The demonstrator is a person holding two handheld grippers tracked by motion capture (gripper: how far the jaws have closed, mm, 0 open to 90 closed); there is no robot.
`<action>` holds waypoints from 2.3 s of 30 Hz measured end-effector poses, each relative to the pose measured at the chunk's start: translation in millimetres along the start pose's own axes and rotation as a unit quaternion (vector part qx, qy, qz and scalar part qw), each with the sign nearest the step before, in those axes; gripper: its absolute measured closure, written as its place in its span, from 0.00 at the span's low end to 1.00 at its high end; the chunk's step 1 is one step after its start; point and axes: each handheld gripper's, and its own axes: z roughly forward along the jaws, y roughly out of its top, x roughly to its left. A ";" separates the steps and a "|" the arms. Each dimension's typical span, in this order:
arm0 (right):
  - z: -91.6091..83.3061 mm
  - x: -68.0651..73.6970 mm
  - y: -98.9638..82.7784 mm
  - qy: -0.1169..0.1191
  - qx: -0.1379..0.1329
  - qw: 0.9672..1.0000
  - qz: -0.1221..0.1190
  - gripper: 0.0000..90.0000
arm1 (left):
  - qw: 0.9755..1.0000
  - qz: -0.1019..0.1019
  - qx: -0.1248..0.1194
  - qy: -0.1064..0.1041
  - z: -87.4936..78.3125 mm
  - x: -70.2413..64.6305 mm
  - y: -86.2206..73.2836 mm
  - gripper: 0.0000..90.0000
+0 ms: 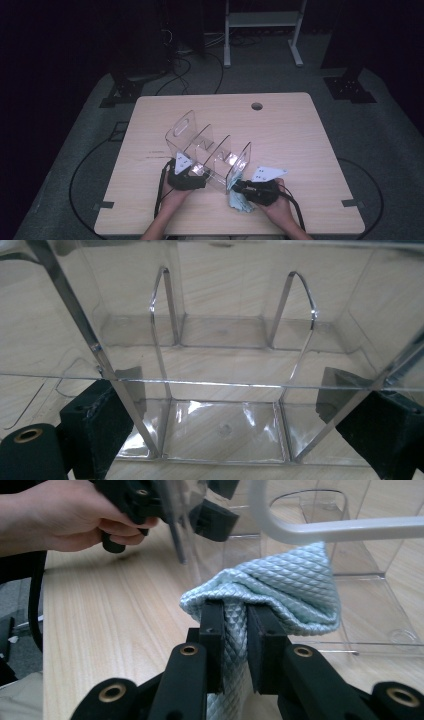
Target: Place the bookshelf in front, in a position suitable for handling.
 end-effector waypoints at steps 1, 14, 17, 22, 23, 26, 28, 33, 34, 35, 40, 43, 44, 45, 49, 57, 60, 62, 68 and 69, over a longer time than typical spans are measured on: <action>-0.1 -5.4 -0.3 -0.006 -0.001 1.000 0.005 0.87 | 1.000 0.000 0.000 0.000 -0.1 -0.1 0.0 0.09; 7.0 6.0 -2.5 0.006 0.015 1.000 -0.014 0.87 | 1.000 -0.004 -0.004 0.003 1.3 1.2 -0.2 0.09; 6.2 -9.9 -4.2 -0.004 0.013 1.000 0.001 0.87 | 1.000 -0.003 -0.003 0.003 0.7 1.2 -0.2 0.09; 5.2 -40.4 -7.8 -0.045 0.015 0.998 0.040 0.87 | 1.000 -0.001 -0.003 0.005 0.8 0.3 0.3 0.09; 5.4 -39.2 -8.0 -0.046 0.015 0.998 0.039 0.87 | 1.000 -0.002 -0.003 0.006 1.0 0.2 0.4 0.09; 7.7 -22.5 -7.5 -0.018 0.022 0.999 0.025 0.87 | 1.000 -0.004 -0.004 0.009 1.8 -0.3 0.5 0.09; 10.6 -8.4 -8.2 0.012 0.028 0.999 0.012 0.87 | 1.000 -0.005 -0.003 0.010 1.7 -0.4 0.6 0.09; 12.9 -6.1 -9.6 0.021 0.035 0.999 0.000 0.87 | 1.000 -0.005 -0.001 0.005 0.4 0.9 0.2 0.09; 12.2 -19.8 -10.8 -0.002 0.033 0.999 0.012 0.87 | 1.000 -0.005 -0.001 0.004 0.4 1.0 0.2 0.09; 12.2 -19.8 -10.8 -0.002 0.033 0.999 0.012 0.87 | 1.000 -0.005 -0.002 0.005 0.5 1.0 0.1 0.09; 8.4 -47.1 -12.3 -0.040 0.033 0.997 0.054 0.87 | 1.000 -0.005 -0.002 0.006 0.7 0.7 0.2 0.09; 6.2 -39.4 -8.4 -0.035 0.032 0.998 0.042 0.87 | 1.000 -0.005 -0.003 0.010 1.3 -0.9 0.9 0.09; 7.8 -32.6 -7.3 -0.022 0.035 0.999 0.034 0.87 | 1.000 -0.006 -0.003 0.012 1.5 -1.2 0.9 0.09; 10.1 -22.4 -6.9 -0.011 0.038 0.999 0.022 0.87 | 1.000 -0.006 -0.002 0.012 1.5 -1.0 0.9 0.09; 15.3 0.7 -9.1 0.043 0.047 0.998 -0.004 0.87 | 1.000 -0.008 -0.001 0.009 1.0 0.0 0.5 0.09; 10.4 -35.5 -10.9 -0.023 0.040 0.998 0.031 0.87 | 1.000 -0.006 0.004 0.005 -0.9 -0.1 0.7 0.09; 5.2 -53.6 -9.6 -0.063 0.037 0.996 0.055 0.87 | 1.000 0.000 0.005 0.000 -2.7 -1.3 0.1 0.09; 2.3 -62.9 -11.2 -0.074 0.031 0.994 0.072 0.87 | 1.000 0.002 0.007 -0.002 -3.8 -2.4 0.0 0.09; 1.7 -52.9 -10.1 -0.039 0.037 0.997 0.057 0.87 | 1.000 0.000 0.006 0.000 -5.4 -3.8 -1.0 0.09; 1.8 -52.0 -10.2 -0.037 0.038 0.997 0.052 0.87 | 1.000 0.001 0.007 -0.001 -5.8 -4.0 -1.1 0.09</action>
